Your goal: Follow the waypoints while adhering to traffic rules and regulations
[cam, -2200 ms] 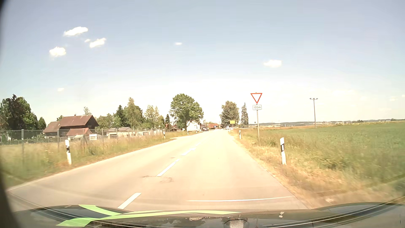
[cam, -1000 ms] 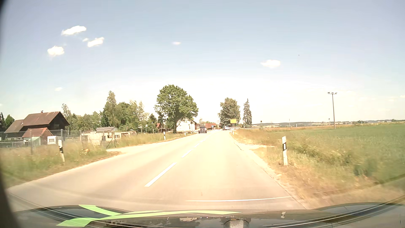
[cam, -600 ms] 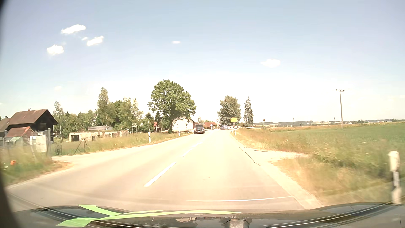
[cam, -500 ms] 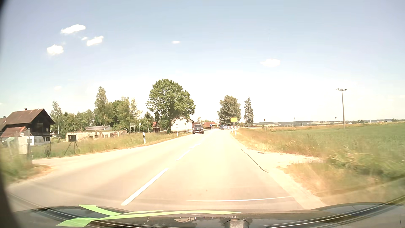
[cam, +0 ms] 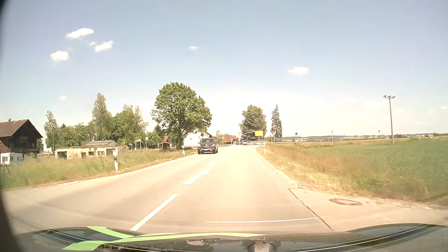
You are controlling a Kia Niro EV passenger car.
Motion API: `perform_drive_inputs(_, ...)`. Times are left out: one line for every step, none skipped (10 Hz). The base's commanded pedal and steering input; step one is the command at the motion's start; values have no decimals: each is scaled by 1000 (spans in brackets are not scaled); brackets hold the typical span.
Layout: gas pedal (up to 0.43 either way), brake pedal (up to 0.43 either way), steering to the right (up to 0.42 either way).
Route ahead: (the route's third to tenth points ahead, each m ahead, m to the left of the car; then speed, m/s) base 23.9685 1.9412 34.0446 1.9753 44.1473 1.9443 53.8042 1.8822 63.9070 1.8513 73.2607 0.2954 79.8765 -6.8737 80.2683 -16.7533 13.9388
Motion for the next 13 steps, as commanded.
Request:
perform_drive_inputs(0,18,1)
perform_drive_inputs(0,30,1)
perform_drive_inputs(0,49,1)
perform_drive_inputs(0,73,1)
perform_drive_inputs(0,67,1)
perform_drive_inputs(0,61,1)
perform_drive_inputs(0,61,1)
perform_drive_inputs(0,61,1)
perform_drive_inputs(0,61,1)
perform_drive_inputs(0,67,1)
perform_drive_inputs(0,67,1)
perform_drive_inputs(0,67,1)
perform_drive_inputs(0,49,1)
